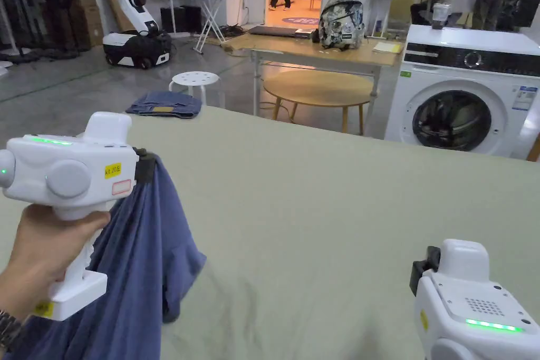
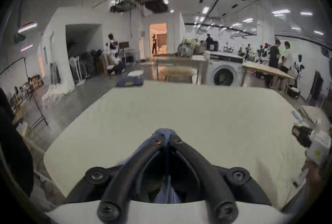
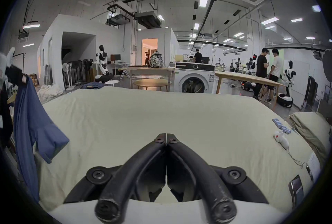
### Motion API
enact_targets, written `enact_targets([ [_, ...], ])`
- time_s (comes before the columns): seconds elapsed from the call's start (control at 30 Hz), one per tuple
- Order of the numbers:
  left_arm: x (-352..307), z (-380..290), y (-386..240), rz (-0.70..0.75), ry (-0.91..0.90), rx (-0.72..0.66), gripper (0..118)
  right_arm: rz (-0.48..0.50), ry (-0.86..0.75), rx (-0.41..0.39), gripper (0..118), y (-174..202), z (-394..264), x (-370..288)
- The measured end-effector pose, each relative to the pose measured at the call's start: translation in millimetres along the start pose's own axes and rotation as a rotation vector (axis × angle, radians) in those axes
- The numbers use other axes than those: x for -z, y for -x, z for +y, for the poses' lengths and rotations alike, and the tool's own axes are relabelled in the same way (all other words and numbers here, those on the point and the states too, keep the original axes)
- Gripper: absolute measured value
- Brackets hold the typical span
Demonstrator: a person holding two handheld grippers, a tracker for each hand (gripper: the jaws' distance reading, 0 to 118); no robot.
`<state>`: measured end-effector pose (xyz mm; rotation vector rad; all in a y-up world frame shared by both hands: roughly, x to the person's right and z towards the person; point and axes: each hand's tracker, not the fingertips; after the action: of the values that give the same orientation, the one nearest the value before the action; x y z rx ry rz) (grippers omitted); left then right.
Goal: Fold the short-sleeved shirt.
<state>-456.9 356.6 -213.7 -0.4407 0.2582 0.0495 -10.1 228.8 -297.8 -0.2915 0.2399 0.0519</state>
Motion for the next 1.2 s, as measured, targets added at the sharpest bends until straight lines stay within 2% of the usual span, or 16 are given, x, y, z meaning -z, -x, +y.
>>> enact_targets([
  [0.3, 6.7, 59.0, -107.4, -0.161, -0.099, 0.086, 0, -0.068, -0.043, 0.025, 0, -41.7, 10.8, -22.7],
  [0.6, 22.1, 89.7, -261.7, -0.452, -0.124, 0.205, 0, -0.184, -0.068, 0.057, 0, -104.4, 14.2, -48.7],
  [0.7, 14.5, 79.2, -323.4, -0.543, -0.111, 0.287, 0, -0.226, -0.068, 0.066, 0, -128.4, 10.1, -58.3],
  [0.93, 34.7, 35.6, -409.5, -0.729, -0.035, 0.312, 0, -0.31, -0.054, 0.096, 0, -177.3, -5.7, -79.0],
  [1.03, 40.3, 3.9, -429.8, -0.736, 0.026, 0.311, 0, -0.334, -0.044, 0.097, 0, -189.5, -13.0, -86.8],
  [1.2, 54.7, -46.6, -439.5, -0.729, 0.132, 0.228, 0, -0.347, -0.018, 0.104, 0, -198.3, -25.4, -92.8],
])
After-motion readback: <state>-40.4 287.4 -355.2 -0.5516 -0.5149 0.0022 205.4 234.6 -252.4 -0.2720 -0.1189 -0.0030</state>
